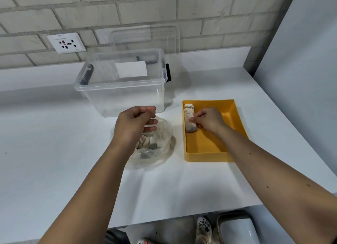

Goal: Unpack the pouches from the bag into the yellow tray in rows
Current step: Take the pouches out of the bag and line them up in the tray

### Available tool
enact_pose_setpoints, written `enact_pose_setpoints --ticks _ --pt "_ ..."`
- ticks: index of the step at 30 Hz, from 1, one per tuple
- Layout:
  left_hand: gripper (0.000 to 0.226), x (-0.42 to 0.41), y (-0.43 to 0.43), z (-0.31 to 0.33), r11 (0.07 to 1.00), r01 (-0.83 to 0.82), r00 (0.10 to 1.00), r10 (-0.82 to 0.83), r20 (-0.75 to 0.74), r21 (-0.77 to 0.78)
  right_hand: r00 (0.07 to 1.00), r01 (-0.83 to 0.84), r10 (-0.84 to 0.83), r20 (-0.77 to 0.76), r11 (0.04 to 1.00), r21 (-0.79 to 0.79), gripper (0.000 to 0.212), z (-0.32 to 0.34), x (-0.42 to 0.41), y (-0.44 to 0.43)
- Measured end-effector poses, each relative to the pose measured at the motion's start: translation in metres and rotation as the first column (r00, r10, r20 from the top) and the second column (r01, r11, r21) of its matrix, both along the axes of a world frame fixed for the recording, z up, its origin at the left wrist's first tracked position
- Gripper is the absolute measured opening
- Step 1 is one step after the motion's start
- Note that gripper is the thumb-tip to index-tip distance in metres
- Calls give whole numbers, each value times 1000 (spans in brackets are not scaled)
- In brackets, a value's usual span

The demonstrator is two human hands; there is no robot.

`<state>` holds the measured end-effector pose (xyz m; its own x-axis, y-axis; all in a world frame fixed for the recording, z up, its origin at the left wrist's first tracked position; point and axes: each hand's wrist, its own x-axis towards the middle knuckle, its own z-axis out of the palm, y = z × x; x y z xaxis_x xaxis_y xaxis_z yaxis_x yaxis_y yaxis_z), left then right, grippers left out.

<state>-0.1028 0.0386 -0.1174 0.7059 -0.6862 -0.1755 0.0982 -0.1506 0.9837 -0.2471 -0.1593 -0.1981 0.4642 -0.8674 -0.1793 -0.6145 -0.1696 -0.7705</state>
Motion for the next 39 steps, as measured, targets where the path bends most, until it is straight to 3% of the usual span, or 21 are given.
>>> enact_pose_setpoints --ticks 4,8,10,12,15,18,21,25,28,30,34,39 --pt "10 12 15 4 999 -38 999 38 34 -8 999 34 -39 -22 980 -195 28 13 2 9" --pt "10 22 31 -2 999 -28 991 23 129 40 965 -14 85 250 963 -270 22 46 16 49" --pt "12 24 36 -8 990 22 962 -58 267 139 931 -146 218 292 958 -248 14 58 24 74" --pt "14 24 39 -15 959 31 876 -161 455 280 895 -274 336 292 933 -233 11 62 32 94" --pt "15 26 43 -25 929 29 750 -265 606 370 860 -429 482 166 861 -274 10 58 42 110" --pt "14 31 49 -31 899 -25 639 -322 698 438 807 -580 573 -143 724 -375 13 54 48 114" --pt "18 39 53 -34 842 -105 496 -417 762 529 741 -671 497 -451 556 -490 20 57 50 111" --pt "28 44 56 -28 745 -177 390 -547 741 643 662 -743 380 -646 445 -500 37 66 46 108" --pt "44 44 56 -26 686 -218 312 -625 716 694 649 -753 364 -668 435 -494 46 70 45 107" --pt "49 44 53 -29 680 -207 316 -634 706 703 665 -738 384 -641 470 -484 51 68 48 106" --pt "28 45 42 -40 683 -265 280 -621 733 680 704 -703 425 -569 536 -468 48 59 55 109" --pt "28 40 31 -51 605 -360 241 -675 697 710 698 -704 405 -590 535 -467 37 56 61 109"
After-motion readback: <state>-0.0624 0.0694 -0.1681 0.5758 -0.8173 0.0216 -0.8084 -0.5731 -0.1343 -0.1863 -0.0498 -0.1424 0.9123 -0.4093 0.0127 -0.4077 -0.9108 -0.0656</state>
